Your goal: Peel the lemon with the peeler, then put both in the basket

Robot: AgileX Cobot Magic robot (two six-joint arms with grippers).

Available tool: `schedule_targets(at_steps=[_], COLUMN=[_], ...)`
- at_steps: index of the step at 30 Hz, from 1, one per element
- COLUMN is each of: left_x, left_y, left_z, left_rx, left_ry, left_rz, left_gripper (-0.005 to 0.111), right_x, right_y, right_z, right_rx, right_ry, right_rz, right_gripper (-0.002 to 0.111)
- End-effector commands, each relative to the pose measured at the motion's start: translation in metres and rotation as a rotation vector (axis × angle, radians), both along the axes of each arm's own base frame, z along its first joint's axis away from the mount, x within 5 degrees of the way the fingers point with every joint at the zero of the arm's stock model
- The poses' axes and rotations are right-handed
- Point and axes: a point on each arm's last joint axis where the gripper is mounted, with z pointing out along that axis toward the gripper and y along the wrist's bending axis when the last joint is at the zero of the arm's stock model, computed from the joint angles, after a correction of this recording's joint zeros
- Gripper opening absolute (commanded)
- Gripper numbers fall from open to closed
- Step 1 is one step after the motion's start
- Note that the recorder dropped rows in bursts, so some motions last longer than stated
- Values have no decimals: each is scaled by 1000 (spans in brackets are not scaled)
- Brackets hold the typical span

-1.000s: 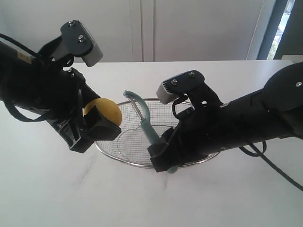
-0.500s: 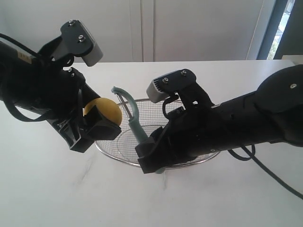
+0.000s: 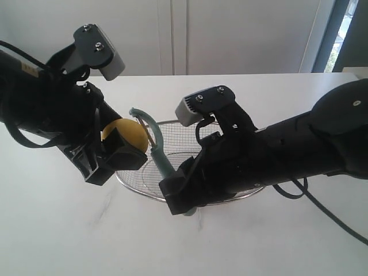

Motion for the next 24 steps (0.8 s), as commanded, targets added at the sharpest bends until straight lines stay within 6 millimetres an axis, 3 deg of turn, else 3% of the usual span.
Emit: schedule_targets(at_steps=[1, 24], left_x=[-2, -2], left_y=[0, 0], left_z=[2, 1], left_rx=[-21, -17], left_ry=[14, 13], left_rz=[9, 6], left_gripper=[0, 0], right_x=[0, -20], right_y=[2, -7], right_z=[3, 36], right_rx=[13, 89], right_ry=[-10, -76], right_rz=[10, 66], right_gripper=[0, 0])
